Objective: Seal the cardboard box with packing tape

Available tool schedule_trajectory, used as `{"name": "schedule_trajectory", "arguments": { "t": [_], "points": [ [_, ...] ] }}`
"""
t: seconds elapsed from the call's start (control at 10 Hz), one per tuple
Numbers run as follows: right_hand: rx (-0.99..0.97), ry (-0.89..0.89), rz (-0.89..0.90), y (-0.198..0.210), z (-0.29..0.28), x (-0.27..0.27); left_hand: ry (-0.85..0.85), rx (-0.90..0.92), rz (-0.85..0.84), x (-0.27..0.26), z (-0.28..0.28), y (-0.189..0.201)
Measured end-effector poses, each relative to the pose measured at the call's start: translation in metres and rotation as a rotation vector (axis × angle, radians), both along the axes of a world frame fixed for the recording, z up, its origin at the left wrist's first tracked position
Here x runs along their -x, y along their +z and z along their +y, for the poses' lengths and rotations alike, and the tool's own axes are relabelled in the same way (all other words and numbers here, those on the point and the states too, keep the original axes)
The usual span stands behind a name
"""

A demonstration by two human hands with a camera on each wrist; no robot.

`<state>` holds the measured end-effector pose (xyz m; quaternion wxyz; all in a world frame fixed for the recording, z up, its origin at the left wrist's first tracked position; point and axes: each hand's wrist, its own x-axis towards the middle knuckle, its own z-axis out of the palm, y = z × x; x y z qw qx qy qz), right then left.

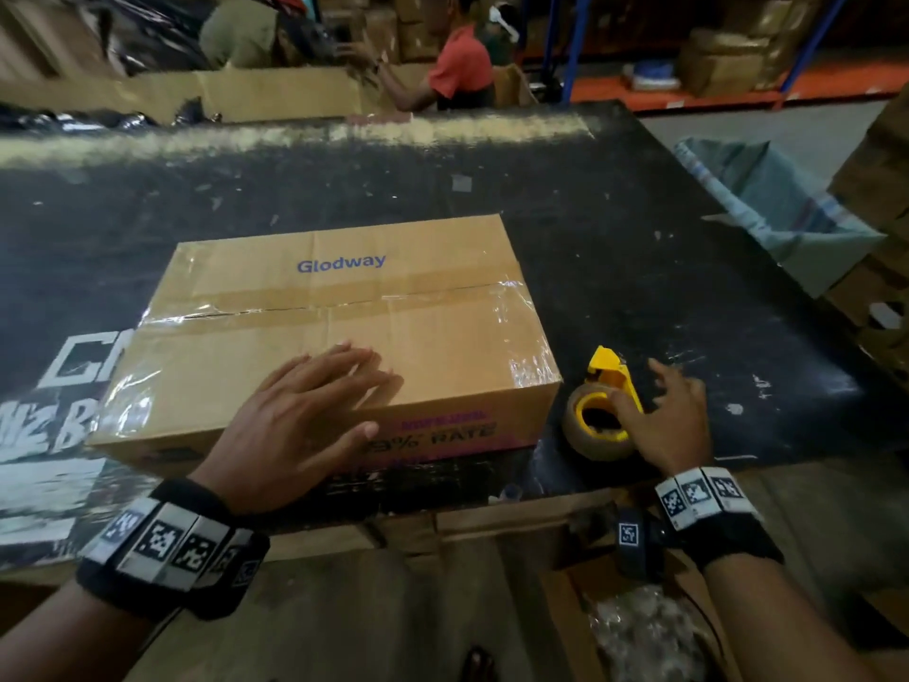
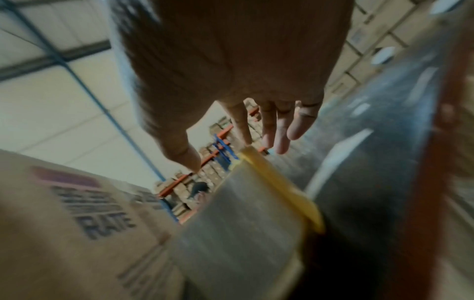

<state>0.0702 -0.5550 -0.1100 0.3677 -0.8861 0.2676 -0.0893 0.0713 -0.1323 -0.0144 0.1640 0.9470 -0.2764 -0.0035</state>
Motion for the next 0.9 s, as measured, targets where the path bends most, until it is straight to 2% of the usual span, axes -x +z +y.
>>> {"name": "schedule_trajectory", "arguments": {
  "t": [0.1,0.2,0.3,0.4,0.5,0.7,0.8,0.9],
  "points": [
    [0.063,0.117,-0.282,0.042,0.03,0.003,0.129,0.108,-0.056,0.003,0.026,0.01],
    [0.165,0.367,-0.449,0.076,0.071,-0.001,0.308,0.067,-0.157,0.005,0.072,0.013],
    [0.302,0.53,-0.325,0.086,0.108,-0.012,0.499,-0.023,-0.119,0.009,0.116,0.009],
    [0.409,0.587,-0.199,0.082,0.135,-0.018,0.511,-0.08,0.024,0.014,0.135,0.001],
    [0.423,0.562,-0.122,0.089,0.153,-0.014,0.487,0.019,0.105,0.02,0.142,0.0],
    [0.413,0.536,-0.102,0.092,0.17,-0.001,0.482,0.064,0.079,0.023,0.157,-0.004],
    [0.352,0.526,-0.1,0.091,0.164,-0.002,0.49,0.201,0.09,0.02,0.166,-0.007],
    [0.249,0.398,-0.176,0.094,0.149,0.008,0.599,0.493,-0.007,0.029,0.184,-0.005]
  ]
}}
